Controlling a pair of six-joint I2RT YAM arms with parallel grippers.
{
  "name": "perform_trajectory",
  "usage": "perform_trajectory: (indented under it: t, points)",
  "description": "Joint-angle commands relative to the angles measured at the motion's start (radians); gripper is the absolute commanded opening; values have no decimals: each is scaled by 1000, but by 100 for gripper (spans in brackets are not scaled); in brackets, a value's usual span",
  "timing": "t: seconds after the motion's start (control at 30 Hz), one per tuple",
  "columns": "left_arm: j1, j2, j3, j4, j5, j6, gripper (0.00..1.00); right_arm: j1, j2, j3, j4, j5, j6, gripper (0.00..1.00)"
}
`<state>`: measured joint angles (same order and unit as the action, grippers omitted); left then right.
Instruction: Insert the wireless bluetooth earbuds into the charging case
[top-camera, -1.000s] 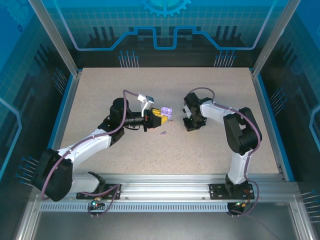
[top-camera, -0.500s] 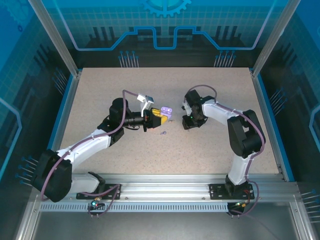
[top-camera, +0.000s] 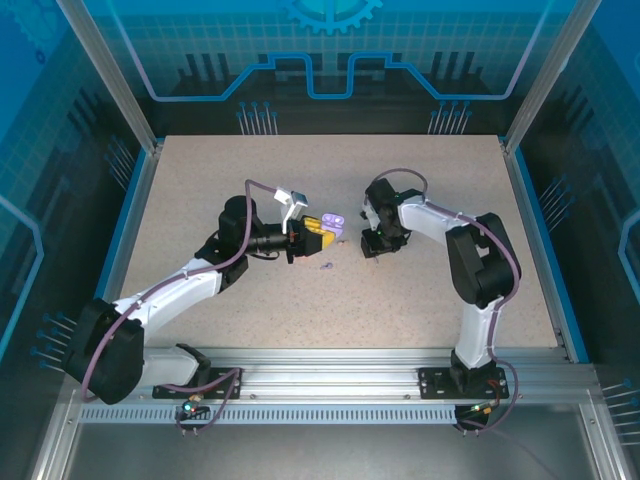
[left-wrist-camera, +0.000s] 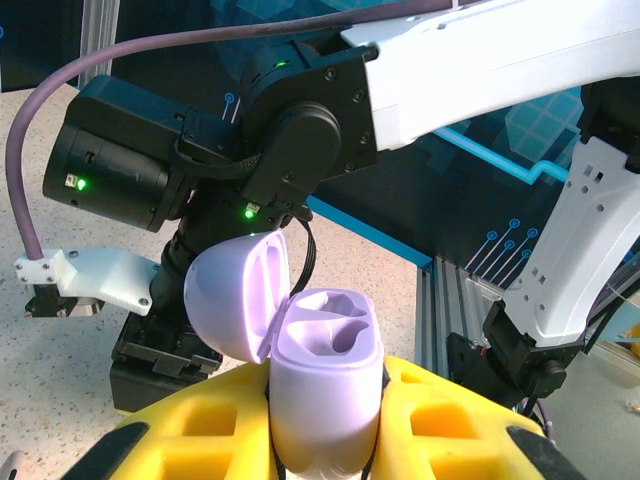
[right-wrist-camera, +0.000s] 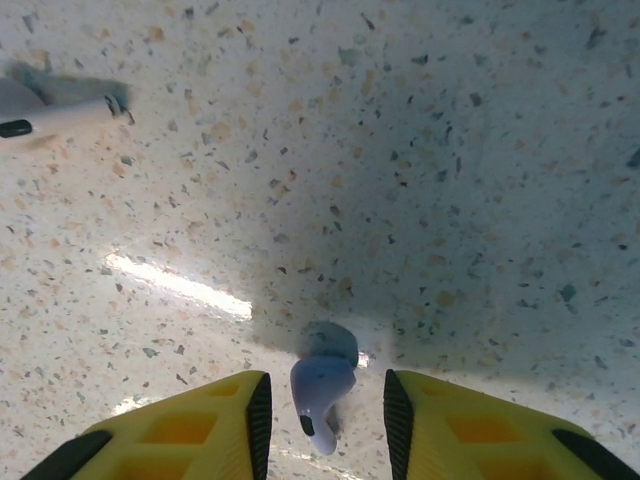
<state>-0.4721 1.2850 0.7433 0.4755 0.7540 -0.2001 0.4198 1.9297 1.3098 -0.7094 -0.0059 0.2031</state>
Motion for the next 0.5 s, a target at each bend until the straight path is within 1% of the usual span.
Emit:
perform_trajectory:
  t: [0.0, 0.3, 0.47]
  points:
    - [5, -27, 1, 2, -4, 30, 5, 18, 24, 32, -32, 15, 17, 36]
    - [6, -29, -1, 0, -5, 31, 5, 32, 56, 43, -44, 37, 24, 35]
    - [6, -30, -2, -1, -4, 31, 5, 43, 70, 53, -61, 71, 29, 34]
